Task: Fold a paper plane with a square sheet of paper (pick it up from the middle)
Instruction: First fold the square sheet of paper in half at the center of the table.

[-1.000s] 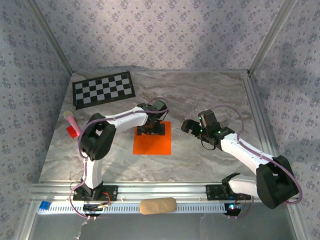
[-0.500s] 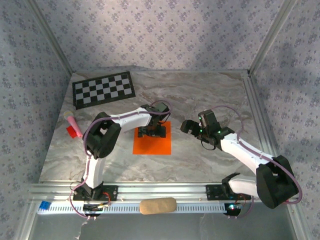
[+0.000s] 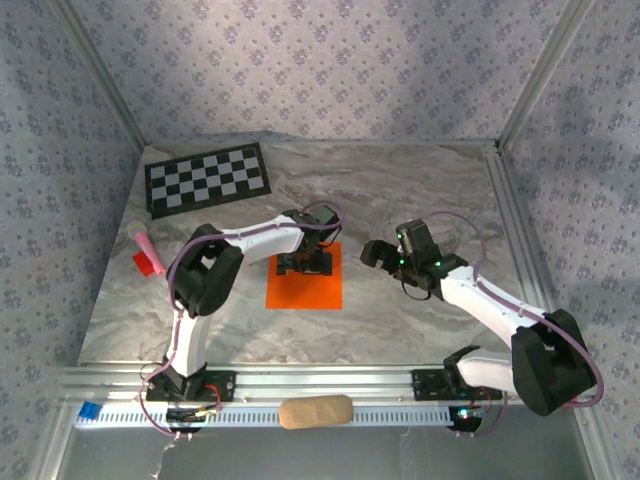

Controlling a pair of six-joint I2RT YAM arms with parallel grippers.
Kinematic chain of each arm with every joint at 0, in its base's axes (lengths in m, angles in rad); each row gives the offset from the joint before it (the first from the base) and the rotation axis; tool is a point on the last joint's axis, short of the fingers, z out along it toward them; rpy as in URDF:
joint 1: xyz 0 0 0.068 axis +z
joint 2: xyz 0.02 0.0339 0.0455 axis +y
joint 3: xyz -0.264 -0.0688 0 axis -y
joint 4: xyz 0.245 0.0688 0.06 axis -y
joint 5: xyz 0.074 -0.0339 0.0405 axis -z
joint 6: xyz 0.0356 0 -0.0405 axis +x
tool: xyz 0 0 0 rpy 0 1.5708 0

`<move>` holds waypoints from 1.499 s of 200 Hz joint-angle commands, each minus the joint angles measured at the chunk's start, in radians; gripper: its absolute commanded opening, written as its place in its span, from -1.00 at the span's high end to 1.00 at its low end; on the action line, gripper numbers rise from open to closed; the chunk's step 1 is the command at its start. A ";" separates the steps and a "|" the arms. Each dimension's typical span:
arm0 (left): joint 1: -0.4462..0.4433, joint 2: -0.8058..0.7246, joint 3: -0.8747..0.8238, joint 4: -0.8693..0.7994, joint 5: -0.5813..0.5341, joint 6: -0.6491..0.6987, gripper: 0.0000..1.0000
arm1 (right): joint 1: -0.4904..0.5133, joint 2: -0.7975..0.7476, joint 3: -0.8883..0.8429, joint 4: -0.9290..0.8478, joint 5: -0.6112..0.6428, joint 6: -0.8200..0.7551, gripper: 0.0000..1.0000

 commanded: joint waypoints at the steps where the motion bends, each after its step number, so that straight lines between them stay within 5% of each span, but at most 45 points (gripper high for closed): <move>1: -0.015 0.057 -0.010 -0.034 -0.011 -0.011 -0.84 | 0.001 0.007 -0.001 -0.010 0.003 -0.003 -0.99; 300: -0.012 0.008 -0.079 0.054 0.013 0.020 -0.70 | 0.005 0.030 0.018 0.008 -0.006 0.005 -0.99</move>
